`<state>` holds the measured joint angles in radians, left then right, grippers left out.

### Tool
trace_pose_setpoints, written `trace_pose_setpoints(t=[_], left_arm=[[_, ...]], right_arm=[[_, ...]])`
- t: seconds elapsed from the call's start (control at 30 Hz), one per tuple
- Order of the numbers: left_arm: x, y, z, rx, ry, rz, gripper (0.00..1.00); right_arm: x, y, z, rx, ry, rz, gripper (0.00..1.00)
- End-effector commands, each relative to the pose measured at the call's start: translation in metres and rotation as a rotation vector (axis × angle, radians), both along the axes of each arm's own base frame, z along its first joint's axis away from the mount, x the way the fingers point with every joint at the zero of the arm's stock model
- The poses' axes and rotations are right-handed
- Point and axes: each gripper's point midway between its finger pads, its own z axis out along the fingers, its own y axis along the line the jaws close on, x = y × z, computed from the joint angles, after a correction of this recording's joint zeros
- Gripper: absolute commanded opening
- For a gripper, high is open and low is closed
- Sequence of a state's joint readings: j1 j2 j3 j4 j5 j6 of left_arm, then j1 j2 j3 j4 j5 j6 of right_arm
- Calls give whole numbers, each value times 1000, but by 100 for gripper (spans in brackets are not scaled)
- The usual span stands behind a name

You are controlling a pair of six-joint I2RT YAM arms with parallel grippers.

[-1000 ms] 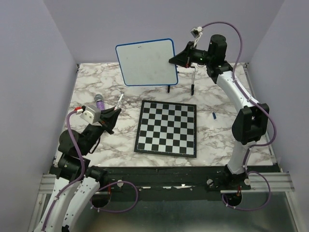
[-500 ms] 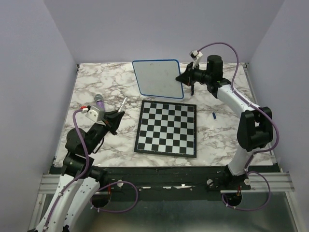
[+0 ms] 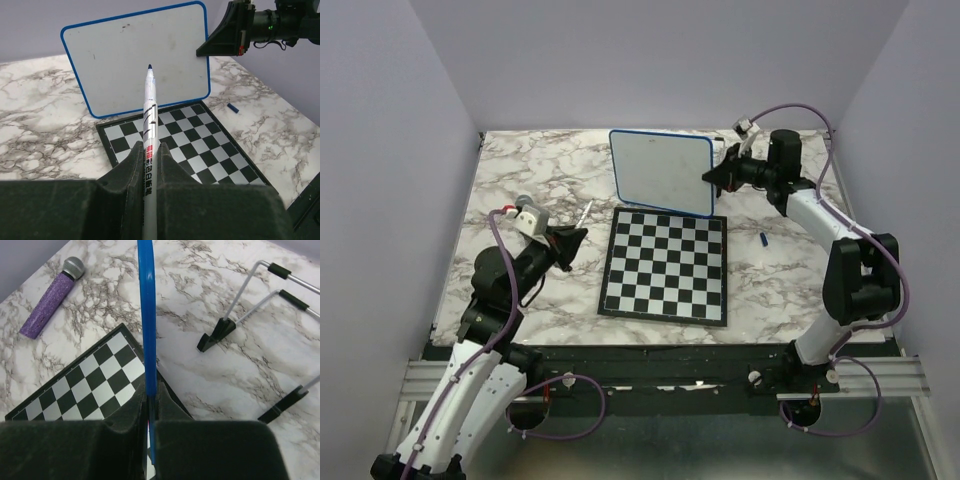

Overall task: Write a sentence on the whiteboard
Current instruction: Put down the whiteboard at the center of the board, then write a sentence on the whiteboard.

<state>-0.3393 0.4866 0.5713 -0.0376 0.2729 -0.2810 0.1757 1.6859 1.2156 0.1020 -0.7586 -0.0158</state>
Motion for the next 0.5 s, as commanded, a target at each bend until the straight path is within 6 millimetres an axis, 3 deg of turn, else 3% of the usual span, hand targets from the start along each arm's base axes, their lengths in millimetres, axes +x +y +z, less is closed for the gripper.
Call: trace_pose_setpoints(t=[0.0, 0.23, 0.3, 0.33, 0.47], left_arm=[[6, -14, -4, -27, 21, -69, 0], [16, -37, -16, -13, 84, -183, 0], [21, -40, -11, 22, 80, -215, 0], [30, -42, -23, 36, 130, -227, 0], [59, -40, -15, -26, 175, -295, 0]], right_arm=[[-8, -10, -12, 49, 139, 17, 0], [-13, -22, -21, 33, 239, 2, 0], [-14, -26, -20, 27, 255, -1, 0], [-12, -28, -18, 29, 254, -4, 0], [-5, -32, -22, 7, 289, -3, 0]])
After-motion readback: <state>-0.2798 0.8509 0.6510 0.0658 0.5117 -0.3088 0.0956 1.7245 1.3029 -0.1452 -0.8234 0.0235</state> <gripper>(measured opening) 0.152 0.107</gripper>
